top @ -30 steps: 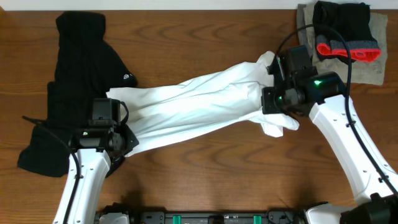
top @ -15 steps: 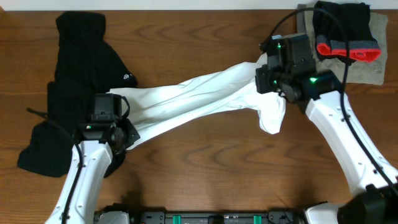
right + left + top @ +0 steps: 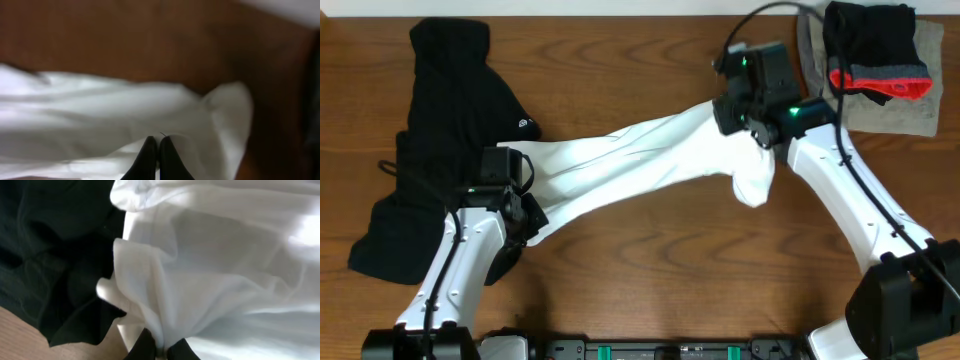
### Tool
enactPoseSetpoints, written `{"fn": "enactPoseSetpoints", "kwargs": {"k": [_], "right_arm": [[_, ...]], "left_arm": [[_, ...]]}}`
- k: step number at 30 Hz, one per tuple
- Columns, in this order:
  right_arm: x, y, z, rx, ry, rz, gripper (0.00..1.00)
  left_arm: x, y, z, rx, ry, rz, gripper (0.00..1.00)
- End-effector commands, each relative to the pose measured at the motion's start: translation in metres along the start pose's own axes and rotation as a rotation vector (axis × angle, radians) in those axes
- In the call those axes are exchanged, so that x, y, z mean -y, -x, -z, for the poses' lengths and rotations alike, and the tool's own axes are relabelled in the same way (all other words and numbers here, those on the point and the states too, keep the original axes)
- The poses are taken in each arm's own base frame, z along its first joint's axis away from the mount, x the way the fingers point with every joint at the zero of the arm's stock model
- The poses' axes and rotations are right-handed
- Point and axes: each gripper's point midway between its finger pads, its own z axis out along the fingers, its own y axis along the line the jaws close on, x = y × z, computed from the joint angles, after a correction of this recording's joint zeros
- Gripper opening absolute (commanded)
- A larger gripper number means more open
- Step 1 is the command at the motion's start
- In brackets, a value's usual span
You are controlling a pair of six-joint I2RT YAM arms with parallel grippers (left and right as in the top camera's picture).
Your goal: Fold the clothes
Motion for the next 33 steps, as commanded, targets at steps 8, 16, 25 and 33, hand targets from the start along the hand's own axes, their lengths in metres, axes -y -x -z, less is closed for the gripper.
{"fn": "enactPoseSetpoints", "kwargs": {"k": [8,16,25,33], "right_arm": [[0.016,0.033,-0.008,0.087,-0.031,0.064,0.01],[0.013,-0.002,-0.047,-0.038,-0.008,0.051,0.01],[0.016,-0.014,-0.044,-0.103,-0.008,0.026,0.63],[0.039,-0.060,0.009,-0.375,-0.029,-0.267,0.60]], "left_arm": [[-0.002,0.008,0.001,0.028,0.019,-0.011,0.06],[-0.002,0.008,0.001,0.028,0.019,-0.011,0.06],[-0.002,0.008,0.001,0.028,0.019,-0.036,0.06],[-0.004,0.006,0.001,0.017,0.025,-0.060,0.06]]}}
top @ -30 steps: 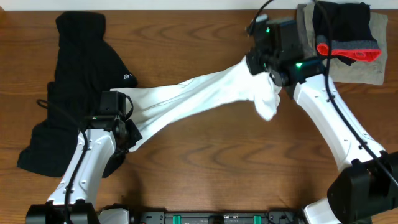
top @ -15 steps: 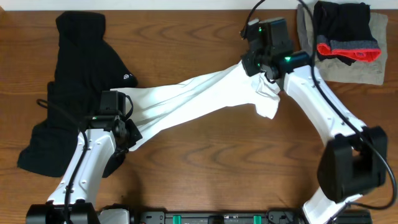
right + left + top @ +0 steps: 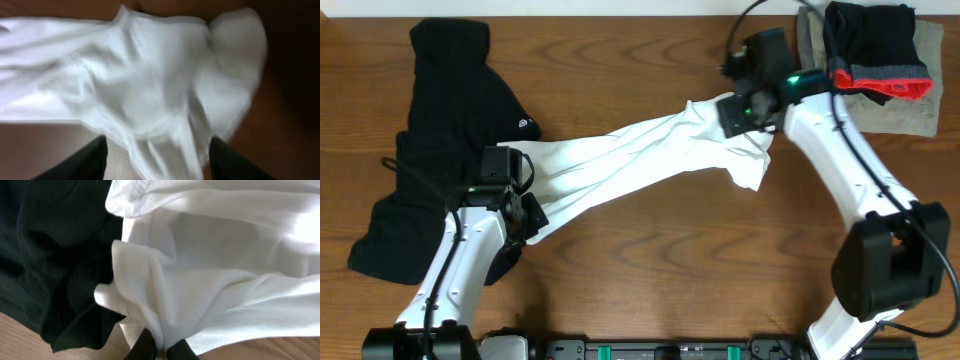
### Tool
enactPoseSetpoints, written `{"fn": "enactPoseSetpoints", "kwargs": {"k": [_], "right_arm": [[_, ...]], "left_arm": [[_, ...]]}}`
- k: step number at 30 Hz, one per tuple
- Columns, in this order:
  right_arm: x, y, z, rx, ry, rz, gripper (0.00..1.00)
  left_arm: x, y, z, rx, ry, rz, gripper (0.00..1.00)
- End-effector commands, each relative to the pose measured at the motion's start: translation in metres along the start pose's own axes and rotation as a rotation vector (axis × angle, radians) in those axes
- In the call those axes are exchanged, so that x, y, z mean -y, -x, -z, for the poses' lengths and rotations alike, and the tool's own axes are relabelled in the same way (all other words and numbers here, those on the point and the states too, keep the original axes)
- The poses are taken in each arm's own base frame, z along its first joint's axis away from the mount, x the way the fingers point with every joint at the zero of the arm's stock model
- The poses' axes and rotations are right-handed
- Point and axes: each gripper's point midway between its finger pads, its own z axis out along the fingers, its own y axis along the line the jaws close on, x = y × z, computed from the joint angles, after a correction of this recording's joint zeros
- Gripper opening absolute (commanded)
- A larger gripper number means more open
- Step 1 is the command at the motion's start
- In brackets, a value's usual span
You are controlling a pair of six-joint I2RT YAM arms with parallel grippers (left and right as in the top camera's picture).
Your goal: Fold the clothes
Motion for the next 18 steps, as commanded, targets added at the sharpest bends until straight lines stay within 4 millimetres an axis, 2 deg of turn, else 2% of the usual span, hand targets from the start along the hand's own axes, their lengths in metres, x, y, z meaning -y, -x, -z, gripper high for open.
{"fn": "enactPoseSetpoints", "kwargs": {"k": [1,2,7,14,18], "right_arm": [[0.016,-0.014,0.018,-0.044,0.016,-0.176,0.59],[0.018,-0.026,0.014,-0.087,0.027,-0.200,0.58],[0.028,-0.060,-0.011,-0.174,0.053,-0.295,0.56],[0.015,-0.066,-0.040,-0.130,0.166,-0.319,0.56],[0.015,-0.068,-0.049,-0.112,0.166,-0.320,0.49]], "left_arm": [[-0.004,0.005,0.001,0.013,0.024,-0.014,0.06],[-0.004,0.005,0.001,0.013,0.024,-0.014,0.06],[-0.004,0.005,0.001,0.014,0.023,-0.014,0.06],[-0.003,0.006,0.001,0.020,0.020,-0.014,0.06],[-0.003,0.006,0.001,0.020,0.020,-0.014,0.06]]}}
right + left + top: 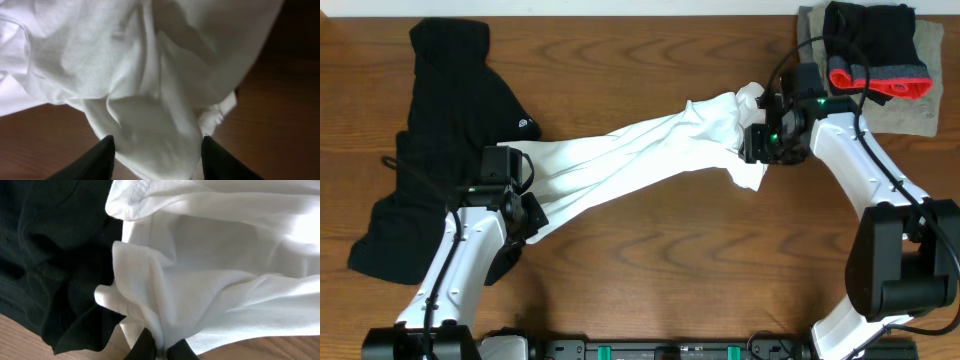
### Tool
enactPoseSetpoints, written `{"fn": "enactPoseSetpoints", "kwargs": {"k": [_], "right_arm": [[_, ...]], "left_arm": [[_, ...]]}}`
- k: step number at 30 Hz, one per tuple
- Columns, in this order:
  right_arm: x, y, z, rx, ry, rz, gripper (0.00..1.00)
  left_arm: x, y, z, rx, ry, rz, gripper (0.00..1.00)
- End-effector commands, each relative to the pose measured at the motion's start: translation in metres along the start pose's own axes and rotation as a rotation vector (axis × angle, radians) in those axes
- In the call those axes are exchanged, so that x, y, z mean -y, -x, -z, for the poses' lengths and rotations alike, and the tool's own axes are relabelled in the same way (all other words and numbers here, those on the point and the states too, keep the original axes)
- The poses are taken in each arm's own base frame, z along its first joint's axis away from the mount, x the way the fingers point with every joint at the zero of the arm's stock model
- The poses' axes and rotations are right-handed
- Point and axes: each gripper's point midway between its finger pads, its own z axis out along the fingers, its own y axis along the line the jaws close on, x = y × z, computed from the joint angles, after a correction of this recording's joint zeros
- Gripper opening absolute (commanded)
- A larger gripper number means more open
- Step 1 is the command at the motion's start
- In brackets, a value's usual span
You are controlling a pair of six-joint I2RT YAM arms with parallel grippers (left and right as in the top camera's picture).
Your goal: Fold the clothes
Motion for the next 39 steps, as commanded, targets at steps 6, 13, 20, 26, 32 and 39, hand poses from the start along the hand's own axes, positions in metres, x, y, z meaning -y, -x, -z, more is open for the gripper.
{"fn": "enactPoseSetpoints", "kwargs": {"k": [6,13,20,26,32,39], "right_arm": [[0.000,-0.004,-0.014,0.022,0.039,-0.021,0.01],[0.029,0.014,0.011,0.093,-0.017,-0.064,0.01],[0.065,0.019,0.030,0.106,-0.047,-0.066,0.01],[0.075,0.014,0.030,0.084,-0.085,-0.037,0.01],[0.090,0.028,0.053,0.116,-0.109,-0.005,0.01],[0.086,0.028,0.060,0.111,-0.037,0.016,0.01]], "left_arm": [[-0.003,0.005,0.001,0.015,0.019,-0.008,0.06],[-0.003,0.005,0.001,0.015,0.019,-0.008,0.06],[-0.003,0.005,0.001,0.015,0.019,-0.009,0.06],[-0.004,0.003,0.001,0.007,0.024,-0.033,0.06],[-0.024,-0.004,0.003,-0.013,0.125,-0.058,0.06],[-0.029,-0.002,0.004,-0.001,0.152,-0.059,0.06]]}}
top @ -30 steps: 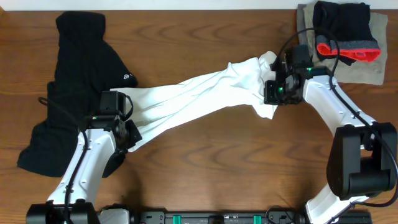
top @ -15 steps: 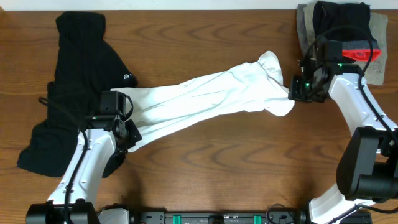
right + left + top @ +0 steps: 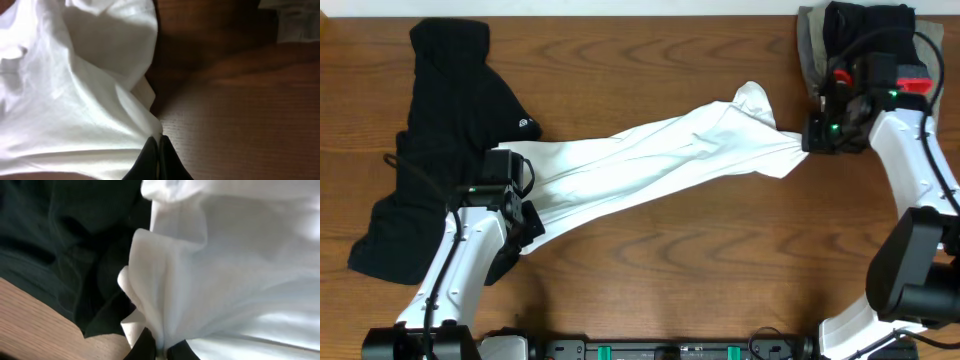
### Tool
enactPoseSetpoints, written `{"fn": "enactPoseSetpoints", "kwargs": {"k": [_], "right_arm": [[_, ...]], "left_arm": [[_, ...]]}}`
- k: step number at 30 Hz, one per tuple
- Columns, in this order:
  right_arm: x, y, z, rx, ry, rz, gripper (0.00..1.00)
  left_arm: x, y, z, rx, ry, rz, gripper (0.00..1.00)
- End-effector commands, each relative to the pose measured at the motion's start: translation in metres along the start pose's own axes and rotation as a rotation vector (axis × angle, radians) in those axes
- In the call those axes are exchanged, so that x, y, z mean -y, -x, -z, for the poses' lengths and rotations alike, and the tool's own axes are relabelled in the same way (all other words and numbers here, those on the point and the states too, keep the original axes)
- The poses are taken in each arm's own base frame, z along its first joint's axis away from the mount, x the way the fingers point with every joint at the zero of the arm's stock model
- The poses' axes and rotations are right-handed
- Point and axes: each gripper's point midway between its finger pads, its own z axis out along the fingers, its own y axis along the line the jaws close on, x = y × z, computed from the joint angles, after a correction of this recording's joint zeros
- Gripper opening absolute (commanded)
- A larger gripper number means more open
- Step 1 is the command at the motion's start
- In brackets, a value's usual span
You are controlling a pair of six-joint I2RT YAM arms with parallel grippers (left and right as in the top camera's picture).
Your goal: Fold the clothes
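A white garment point(image 3: 650, 155) is stretched in a long band across the table, from lower left to upper right. My left gripper point(image 3: 525, 222) is shut on its lower left corner point(image 3: 160, 330), beside a black garment point(image 3: 440, 140). At the band's right end my right gripper point(image 3: 812, 140) is shut on the white cloth's edge point(image 3: 155, 131). A loose flap of the white cloth point(image 3: 752, 100) sticks up near that end.
The black garment lies heaped along the table's left side, partly under my left arm. In the back right corner sits a grey cloth point(image 3: 920, 110) with a folded black and red piece point(image 3: 880, 60) on it. Bare wood point(image 3: 700, 260) runs along the front.
My right gripper was open over the bunched right end of the white cloth. Now it is shut on that edge and farther right, with the band drawn longer. The left gripper keeps its hold, shifted slightly down.
At first both grippers held the white garment, the right one near its hanging right end. Then the right gripper stood open over that bunched end, twice, farther right the second time. Now it grips the edge again and the cloth is stretched out.
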Motion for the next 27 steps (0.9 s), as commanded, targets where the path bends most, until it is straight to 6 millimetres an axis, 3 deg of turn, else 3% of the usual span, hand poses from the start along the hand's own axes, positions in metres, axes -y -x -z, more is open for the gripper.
{"fn": "enactPoseSetpoints", "kwargs": {"k": [1,7,8,9,11,12,15,24,27], "right_arm": [[-0.002,0.006,0.011,0.027,0.005,0.059,0.01],[-0.011,0.003,0.010,0.013,0.011,0.079,0.03],[-0.012,0.002,0.009,0.009,0.012,0.081,0.15],[-0.012,0.001,0.009,0.005,0.012,0.081,0.42],[-0.011,0.001,0.009,0.002,0.008,0.080,0.59],[-0.010,0.001,0.009,0.002,0.002,0.079,0.62],[-0.010,0.001,0.010,0.003,0.001,0.079,0.64],[-0.013,0.016,0.009,0.065,0.003,0.101,0.59],[-0.020,0.023,0.009,0.092,0.010,0.125,0.59]], "left_arm": [[-0.010,0.008,0.002,0.033,0.056,-0.006,0.06],[-0.009,0.010,0.002,0.038,0.053,-0.005,0.06],[-0.009,0.010,0.002,0.038,0.053,-0.005,0.07],[-0.009,0.010,0.002,0.038,0.053,-0.005,0.23],[-0.009,0.010,0.002,0.038,0.053,-0.005,0.63],[-0.009,0.009,0.002,0.037,0.053,-0.006,0.76],[-0.009,0.009,0.002,0.037,0.053,-0.006,0.88],[-0.003,0.023,0.014,0.073,0.029,0.001,0.91],[0.012,0.034,0.027,0.094,-0.044,-0.063,0.95]]}}
